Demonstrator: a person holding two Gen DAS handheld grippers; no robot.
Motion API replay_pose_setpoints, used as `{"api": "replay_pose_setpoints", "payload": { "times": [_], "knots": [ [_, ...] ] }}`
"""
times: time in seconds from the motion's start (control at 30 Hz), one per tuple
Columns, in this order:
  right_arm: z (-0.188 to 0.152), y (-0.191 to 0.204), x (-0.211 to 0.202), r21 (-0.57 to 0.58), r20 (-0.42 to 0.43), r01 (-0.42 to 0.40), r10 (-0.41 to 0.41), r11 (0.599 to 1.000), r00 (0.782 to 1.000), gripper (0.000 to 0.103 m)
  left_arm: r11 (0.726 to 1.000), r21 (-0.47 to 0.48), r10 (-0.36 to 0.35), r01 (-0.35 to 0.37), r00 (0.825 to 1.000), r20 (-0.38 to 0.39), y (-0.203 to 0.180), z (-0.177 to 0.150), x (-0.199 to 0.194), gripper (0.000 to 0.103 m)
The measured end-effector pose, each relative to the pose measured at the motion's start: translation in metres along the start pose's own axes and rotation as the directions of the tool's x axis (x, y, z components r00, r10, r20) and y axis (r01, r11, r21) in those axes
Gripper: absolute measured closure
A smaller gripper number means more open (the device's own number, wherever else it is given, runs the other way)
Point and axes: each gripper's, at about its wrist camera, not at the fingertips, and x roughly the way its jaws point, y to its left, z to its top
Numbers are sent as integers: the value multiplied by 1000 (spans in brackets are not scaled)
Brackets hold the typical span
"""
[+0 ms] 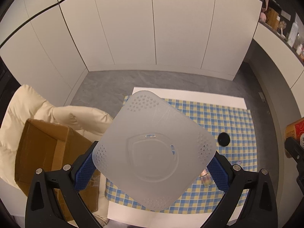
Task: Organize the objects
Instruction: 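Lift the frosted lid with the left tool while the right tool lifts the yellow-lidded jar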
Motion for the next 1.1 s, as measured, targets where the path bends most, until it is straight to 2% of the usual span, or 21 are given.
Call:
{"api": "replay_pose_setpoints", "payload": {
  "times": [0.1, 0.23, 0.57, 0.9, 1.1],
  "knots": [
    [8, 0, -16, -4, 19, 15, -15, 1000, 1000, 46, 1000, 2, 13, -13, 1000, 9, -2, 5, -12, 1],
    [16, -2, -34, -5, 39, 24, -24, 1000, 999, 46, 999, -22, -24, 25, 999, 38, 1, 9, -30, 1],
    [17, 0, -64, -11, 76, 41, -40, 999, 996, 46, 999, -9, -30, 31, 994, 109, -1, 12, -71, 2],
    [13, 8, -78, -27, 86, 44, -42, 999, 995, 46, 1000, -22, 2, 1, 992, 128, 6, 5, -84, 2],
    [9, 11, -81, -20, 84, 45, -43, 999, 996, 46, 1000, -29, 4, 0, 994, 113, 10, 0, -85, 2]
  ]
}}
